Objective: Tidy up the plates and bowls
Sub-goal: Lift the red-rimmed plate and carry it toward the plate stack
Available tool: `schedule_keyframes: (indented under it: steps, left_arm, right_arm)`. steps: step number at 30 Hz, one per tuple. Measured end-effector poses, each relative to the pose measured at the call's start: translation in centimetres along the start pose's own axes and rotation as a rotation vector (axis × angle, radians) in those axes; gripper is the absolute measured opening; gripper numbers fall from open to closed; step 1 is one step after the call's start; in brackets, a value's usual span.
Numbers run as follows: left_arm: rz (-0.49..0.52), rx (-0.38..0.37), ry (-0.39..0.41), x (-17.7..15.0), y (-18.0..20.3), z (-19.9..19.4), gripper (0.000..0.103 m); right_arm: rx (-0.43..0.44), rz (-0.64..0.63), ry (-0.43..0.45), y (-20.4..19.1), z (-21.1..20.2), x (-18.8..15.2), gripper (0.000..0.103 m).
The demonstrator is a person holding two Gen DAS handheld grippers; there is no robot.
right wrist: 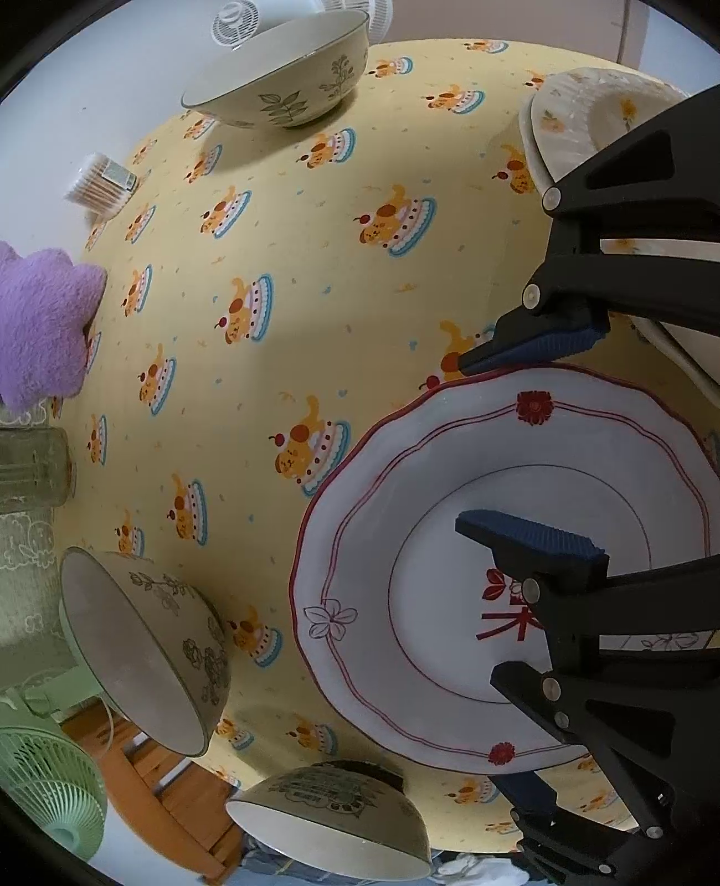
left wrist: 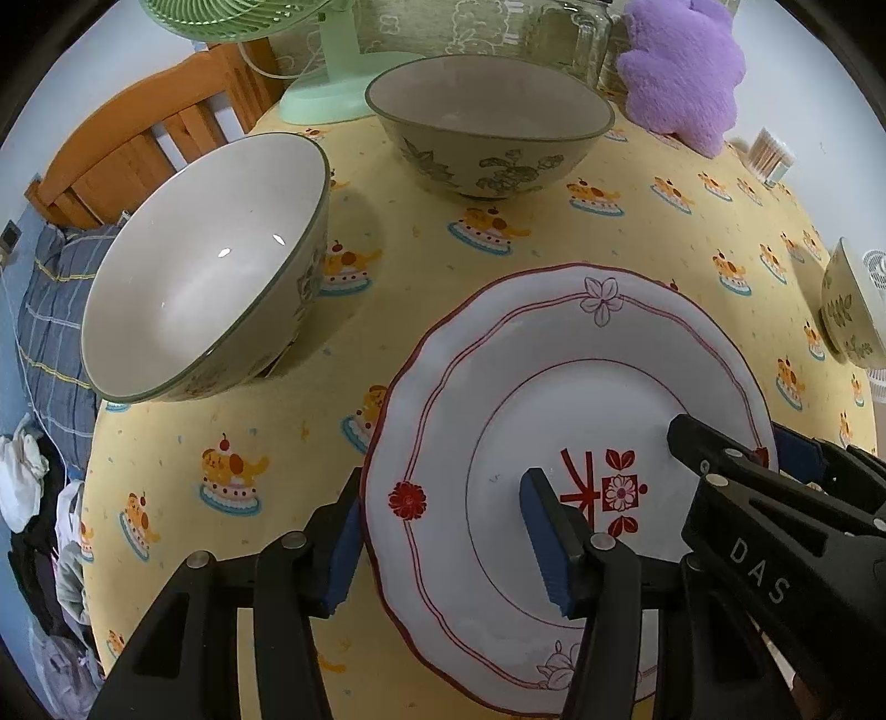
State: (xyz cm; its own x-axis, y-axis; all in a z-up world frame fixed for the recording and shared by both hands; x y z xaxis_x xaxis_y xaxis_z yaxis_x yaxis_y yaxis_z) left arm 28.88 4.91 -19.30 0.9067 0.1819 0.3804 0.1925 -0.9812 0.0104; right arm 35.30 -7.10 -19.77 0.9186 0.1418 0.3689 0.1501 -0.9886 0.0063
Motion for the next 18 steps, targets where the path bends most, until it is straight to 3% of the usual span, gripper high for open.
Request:
schedule_keyframes:
  steps: [18]
  left_arm:
    - [0.06, -0.047, 0.031, -1.8, -1.2, -5.6, 0.055]
  right_arm:
    - [-0.02, 0.066, 0.043, -1.7, -6.5, -3.4, 0.054]
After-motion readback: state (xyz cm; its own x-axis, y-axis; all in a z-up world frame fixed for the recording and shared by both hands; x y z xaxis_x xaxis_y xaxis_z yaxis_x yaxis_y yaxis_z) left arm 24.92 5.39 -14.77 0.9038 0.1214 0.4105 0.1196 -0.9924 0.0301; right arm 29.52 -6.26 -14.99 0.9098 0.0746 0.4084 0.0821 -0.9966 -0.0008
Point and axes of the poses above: each gripper's, at about its wrist camera, not at the fingertips, and z roughly the way its jaws point, y to its right, x to its top, the point moved 10 cm from there along z, roughly the way its jaws point, and after that the axes turned 6 degrees about y, right-handed, at the moved point
